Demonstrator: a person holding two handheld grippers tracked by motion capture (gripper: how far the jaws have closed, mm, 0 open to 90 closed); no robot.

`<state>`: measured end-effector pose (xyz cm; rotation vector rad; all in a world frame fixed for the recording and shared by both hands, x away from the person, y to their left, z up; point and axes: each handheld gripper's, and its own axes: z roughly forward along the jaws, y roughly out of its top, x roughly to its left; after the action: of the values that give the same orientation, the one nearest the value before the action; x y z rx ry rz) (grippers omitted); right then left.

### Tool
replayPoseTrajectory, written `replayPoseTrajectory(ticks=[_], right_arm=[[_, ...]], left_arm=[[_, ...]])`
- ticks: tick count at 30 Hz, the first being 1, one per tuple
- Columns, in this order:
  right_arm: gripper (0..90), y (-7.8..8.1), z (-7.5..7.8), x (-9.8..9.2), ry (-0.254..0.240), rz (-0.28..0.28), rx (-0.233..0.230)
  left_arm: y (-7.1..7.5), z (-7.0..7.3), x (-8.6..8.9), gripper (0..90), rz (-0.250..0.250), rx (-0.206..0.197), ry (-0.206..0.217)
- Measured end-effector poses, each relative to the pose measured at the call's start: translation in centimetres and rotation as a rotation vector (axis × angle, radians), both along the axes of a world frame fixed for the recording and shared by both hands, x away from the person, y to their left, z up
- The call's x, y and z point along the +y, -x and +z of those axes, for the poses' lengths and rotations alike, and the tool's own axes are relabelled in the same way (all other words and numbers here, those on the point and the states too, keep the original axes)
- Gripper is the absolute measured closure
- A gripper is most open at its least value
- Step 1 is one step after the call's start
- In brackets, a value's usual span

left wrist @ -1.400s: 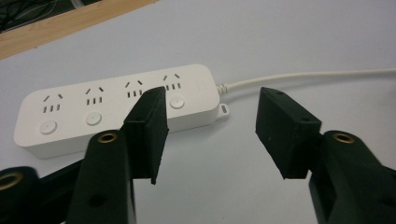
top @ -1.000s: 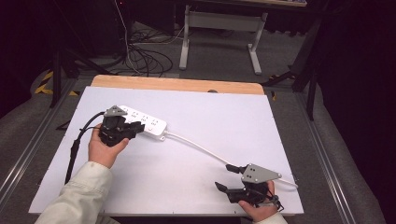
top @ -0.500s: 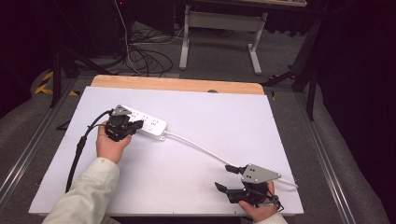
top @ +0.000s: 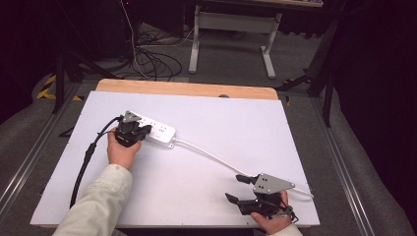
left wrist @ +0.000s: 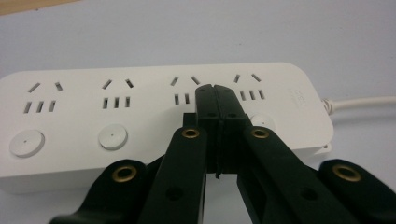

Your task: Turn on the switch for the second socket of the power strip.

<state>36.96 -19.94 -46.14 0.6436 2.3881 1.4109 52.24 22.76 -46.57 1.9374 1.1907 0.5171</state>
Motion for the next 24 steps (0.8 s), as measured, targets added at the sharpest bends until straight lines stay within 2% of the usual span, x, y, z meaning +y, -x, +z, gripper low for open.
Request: replayPoseTrajectory(ticks=[12,15,24], right_arm=[[32.0,-0.01,0.0,-0.01,0.002,0.005,0.0],[32.1,-0.02,-0.02,0.03,0.002,0.006,0.001],[32.0,-0.01,0.0,-0.05,0.002,0.005,0.001]], left_arm=[[-0.41,-0.51,0.08,89.9,0.027,-0.032,-0.032],[-0.33,-0.47,0.12,90.0,0.034,-0.036,-0.057],[-0.41,-0.54,0.12,90.0,0.027,-0.037,-0.055]])
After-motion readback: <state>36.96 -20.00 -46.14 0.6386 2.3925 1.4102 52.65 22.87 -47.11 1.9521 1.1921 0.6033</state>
